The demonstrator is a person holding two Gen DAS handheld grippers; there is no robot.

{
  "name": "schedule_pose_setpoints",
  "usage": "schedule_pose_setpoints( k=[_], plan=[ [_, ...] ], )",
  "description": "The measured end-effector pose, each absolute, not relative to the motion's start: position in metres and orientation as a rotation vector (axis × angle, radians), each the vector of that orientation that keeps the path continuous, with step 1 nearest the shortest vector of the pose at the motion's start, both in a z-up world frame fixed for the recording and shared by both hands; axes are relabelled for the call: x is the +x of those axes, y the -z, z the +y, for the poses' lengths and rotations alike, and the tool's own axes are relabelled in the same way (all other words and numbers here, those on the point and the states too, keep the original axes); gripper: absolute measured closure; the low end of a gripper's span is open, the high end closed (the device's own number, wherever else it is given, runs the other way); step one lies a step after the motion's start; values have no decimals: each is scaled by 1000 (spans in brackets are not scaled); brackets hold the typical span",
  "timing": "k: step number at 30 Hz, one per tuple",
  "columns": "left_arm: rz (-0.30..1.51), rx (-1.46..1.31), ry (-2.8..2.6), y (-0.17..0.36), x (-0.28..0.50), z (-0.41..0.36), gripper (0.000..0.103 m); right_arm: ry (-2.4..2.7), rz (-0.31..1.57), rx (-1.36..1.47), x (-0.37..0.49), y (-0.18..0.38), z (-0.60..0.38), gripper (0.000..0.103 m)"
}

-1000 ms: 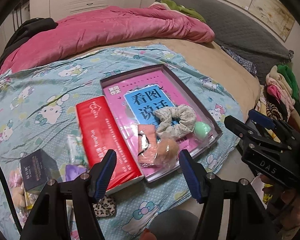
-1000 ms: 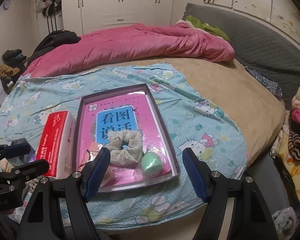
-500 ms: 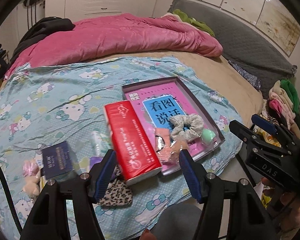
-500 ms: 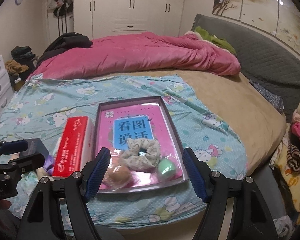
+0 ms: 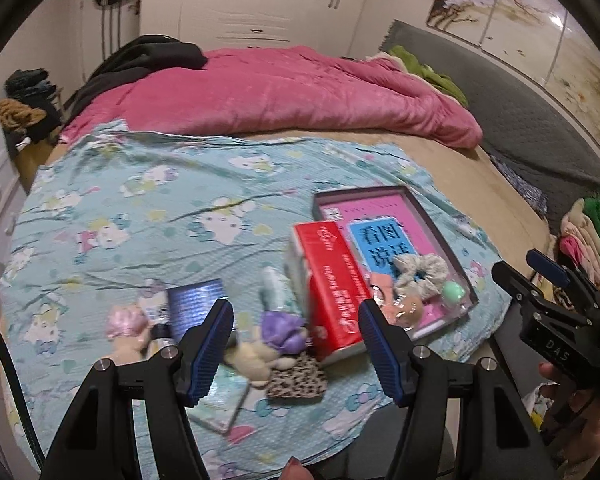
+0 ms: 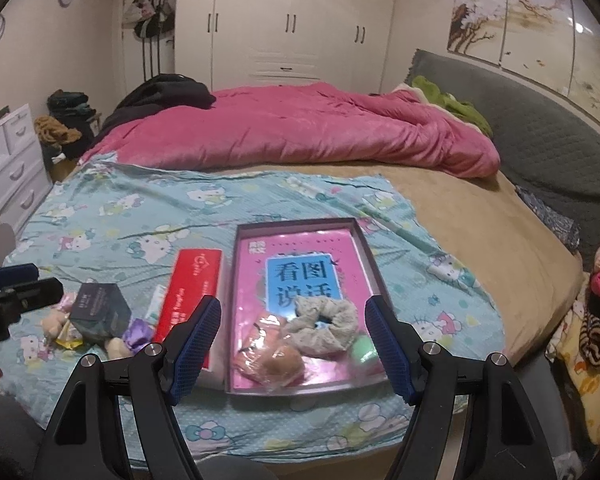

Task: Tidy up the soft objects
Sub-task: 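Move both open tools back from the book box over the pile of items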

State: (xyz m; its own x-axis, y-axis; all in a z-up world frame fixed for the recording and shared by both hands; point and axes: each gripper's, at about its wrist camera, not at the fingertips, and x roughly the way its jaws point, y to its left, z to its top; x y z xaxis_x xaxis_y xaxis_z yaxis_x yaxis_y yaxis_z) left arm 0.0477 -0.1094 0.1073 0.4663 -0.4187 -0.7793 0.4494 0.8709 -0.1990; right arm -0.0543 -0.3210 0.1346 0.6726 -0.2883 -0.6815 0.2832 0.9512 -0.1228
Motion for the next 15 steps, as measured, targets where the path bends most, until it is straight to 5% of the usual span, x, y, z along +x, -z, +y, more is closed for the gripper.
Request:
schedule_pose_setpoints(
  k=[15],
  plan=[
    [930, -13, 413, -116, 50, -37, 38, 213, 744, -58, -41, -146, -267, 27]
  ],
)
